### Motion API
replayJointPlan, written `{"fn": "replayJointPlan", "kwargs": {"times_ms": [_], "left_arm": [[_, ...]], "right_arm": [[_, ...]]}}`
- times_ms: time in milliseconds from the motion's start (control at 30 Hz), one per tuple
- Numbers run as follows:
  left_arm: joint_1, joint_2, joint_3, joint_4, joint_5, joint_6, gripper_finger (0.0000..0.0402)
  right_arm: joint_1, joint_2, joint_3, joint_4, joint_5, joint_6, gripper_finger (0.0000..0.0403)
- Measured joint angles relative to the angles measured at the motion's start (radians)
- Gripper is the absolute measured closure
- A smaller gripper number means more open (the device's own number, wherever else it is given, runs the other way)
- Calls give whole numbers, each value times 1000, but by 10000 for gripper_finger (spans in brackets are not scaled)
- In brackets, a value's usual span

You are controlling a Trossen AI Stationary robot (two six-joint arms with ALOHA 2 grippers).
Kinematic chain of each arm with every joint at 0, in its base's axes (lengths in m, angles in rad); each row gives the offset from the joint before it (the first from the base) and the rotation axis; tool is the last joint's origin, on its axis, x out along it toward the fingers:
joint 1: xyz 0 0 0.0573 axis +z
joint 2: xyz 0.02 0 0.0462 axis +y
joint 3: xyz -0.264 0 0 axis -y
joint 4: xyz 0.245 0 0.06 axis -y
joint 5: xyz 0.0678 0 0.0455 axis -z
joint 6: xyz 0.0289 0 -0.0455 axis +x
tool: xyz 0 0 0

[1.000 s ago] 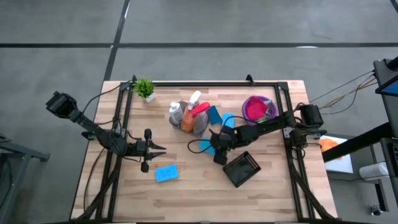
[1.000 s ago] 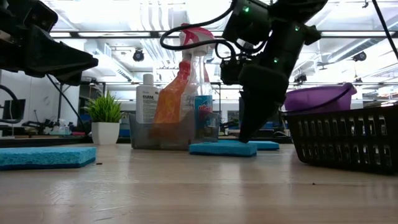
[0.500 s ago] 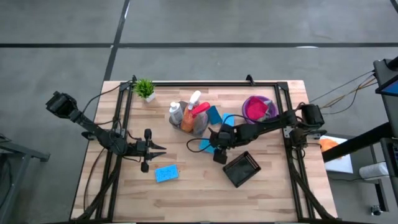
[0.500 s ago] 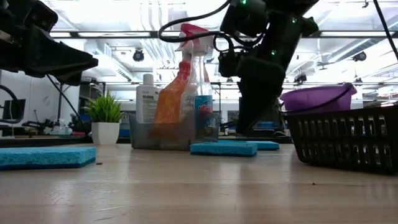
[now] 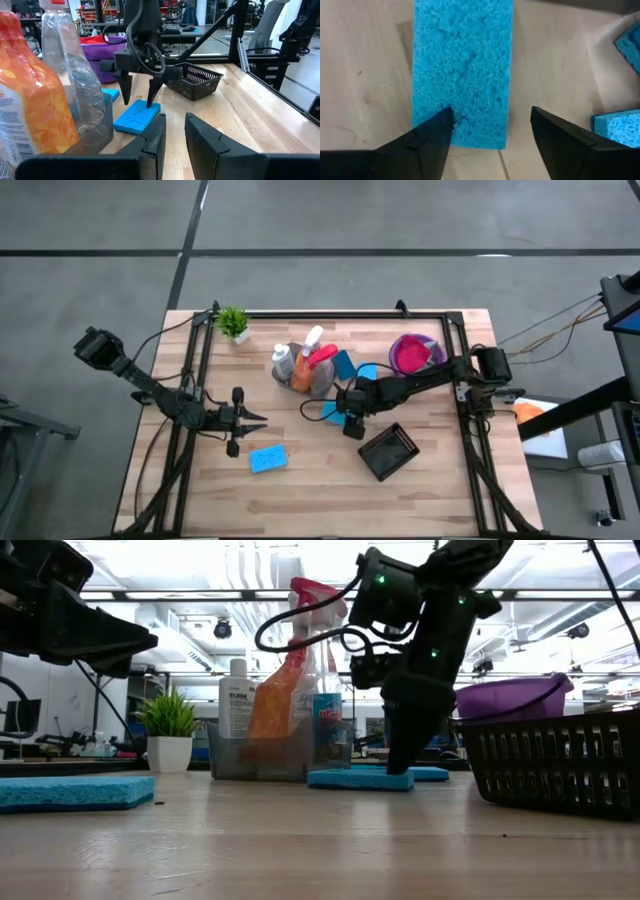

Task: Pick & Place Kitchen Items
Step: Put the blue sponge into the black basket

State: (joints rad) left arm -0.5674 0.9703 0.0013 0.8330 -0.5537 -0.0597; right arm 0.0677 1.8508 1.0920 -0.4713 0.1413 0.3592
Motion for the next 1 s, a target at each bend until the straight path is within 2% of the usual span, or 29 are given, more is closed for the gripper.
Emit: {"fn": "replayJointPlan", "kwargs": {"times_ms": [167, 367, 400, 633, 867, 1000], "left_arm": [[0, 0, 0, 0, 0, 0, 325], [0, 0, 0, 0, 0, 0, 325], [0, 0, 0, 0, 0, 0, 325], [0, 0, 0, 0, 0, -1, 325], [0, 0, 0, 0, 0, -1, 325], [0, 0, 0, 3, 0, -2, 325]], "right_arm": [[0, 8, 0, -6, -8, -2, 214], [3, 8, 0, -23, -24, -8, 356], [7, 8, 0, -24, -24, -15, 370], [36, -11, 2, -37, -9, -16, 384], [68, -90, 21, -85, 45, -17, 385], [91, -149, 62, -172, 68, -39, 385]]}}
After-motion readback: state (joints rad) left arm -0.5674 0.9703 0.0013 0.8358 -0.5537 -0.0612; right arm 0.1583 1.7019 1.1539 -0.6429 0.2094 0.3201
